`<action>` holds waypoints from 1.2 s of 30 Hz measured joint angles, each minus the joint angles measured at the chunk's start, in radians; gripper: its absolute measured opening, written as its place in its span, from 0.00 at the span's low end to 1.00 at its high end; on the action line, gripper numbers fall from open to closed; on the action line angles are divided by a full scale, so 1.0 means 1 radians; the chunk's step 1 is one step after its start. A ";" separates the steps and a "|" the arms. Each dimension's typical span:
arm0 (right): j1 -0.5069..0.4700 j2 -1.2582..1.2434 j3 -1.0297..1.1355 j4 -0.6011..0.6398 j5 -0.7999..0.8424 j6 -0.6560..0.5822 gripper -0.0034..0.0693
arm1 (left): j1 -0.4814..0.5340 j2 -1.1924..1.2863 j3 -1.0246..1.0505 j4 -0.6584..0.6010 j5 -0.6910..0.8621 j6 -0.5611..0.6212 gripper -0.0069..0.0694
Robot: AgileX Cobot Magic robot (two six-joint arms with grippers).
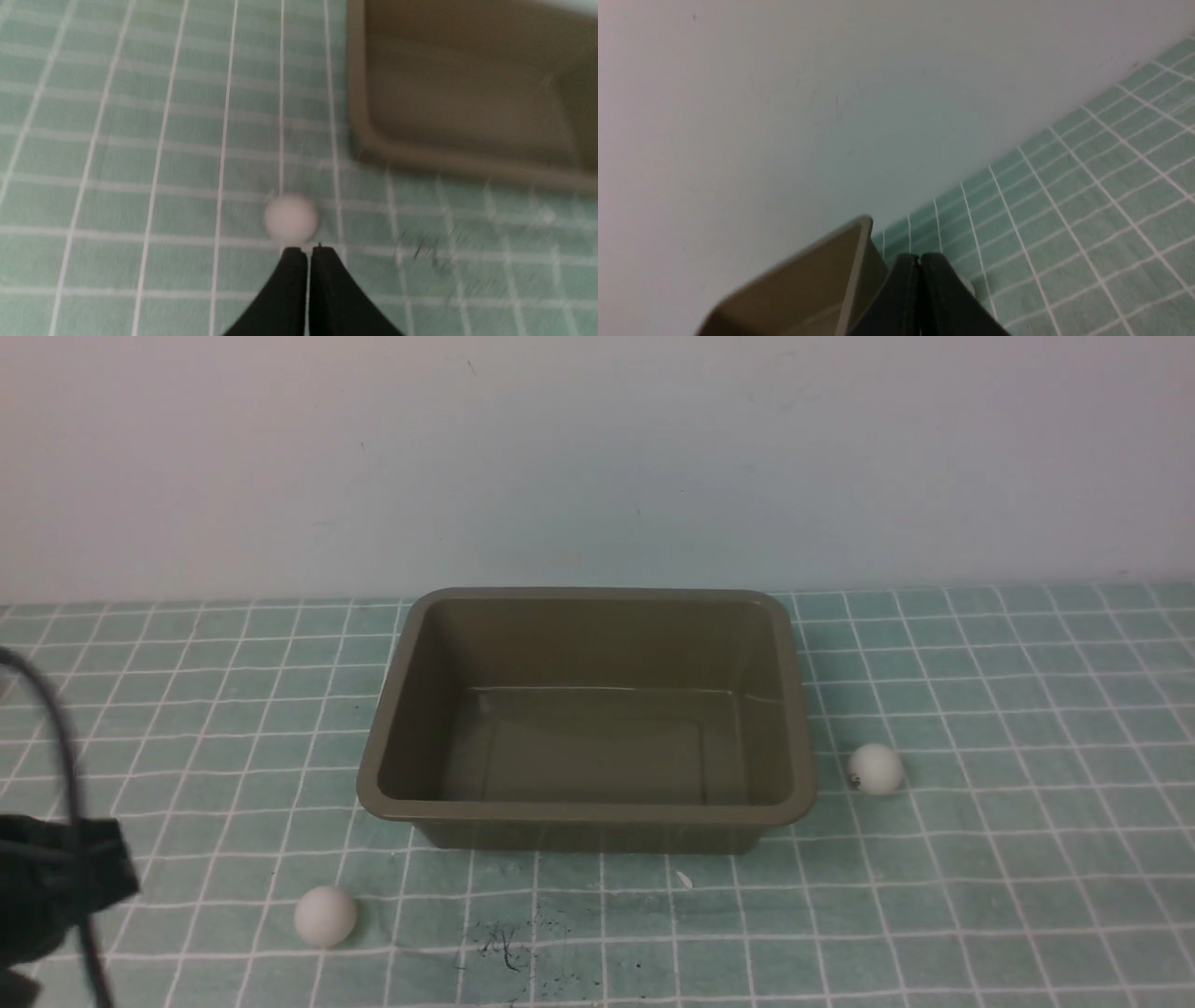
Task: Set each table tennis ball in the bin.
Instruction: Use the left arm to clamp the table tennis ball closest to it
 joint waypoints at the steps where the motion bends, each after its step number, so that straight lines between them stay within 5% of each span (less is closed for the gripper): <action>1: 0.005 0.059 -0.058 -0.002 0.066 -0.032 0.03 | 0.000 0.073 -0.002 0.000 0.012 0.032 0.08; 8: 0.013 0.471 -0.395 -0.006 0.441 -0.303 0.03 | 0.000 0.433 -0.058 -0.010 0.003 0.167 0.08; 15: 0.013 0.696 -0.551 -0.006 0.496 -0.383 0.07 | 0.000 0.569 -0.134 -0.039 -0.014 0.254 0.11; 24: 0.013 0.821 -0.564 0.037 0.382 -0.486 0.25 | 0.000 0.677 -0.148 -0.298 -0.097 0.561 0.56; 28: 0.013 0.905 -0.564 0.131 0.304 -0.609 0.44 | 0.000 0.780 -0.150 -0.373 -0.136 0.632 0.70; 32: 0.013 0.979 -0.577 0.177 0.265 -0.664 0.57 | 0.000 0.839 -0.153 -0.394 -0.173 0.650 0.67; 34: 0.013 1.071 -0.611 0.208 0.235 -0.710 0.66 | 0.000 0.871 -0.154 -0.405 -0.179 0.652 0.54; 36: 0.013 1.123 -0.638 0.215 0.233 -0.728 0.68 | 0.000 0.872 -0.157 -0.406 -0.176 0.651 0.53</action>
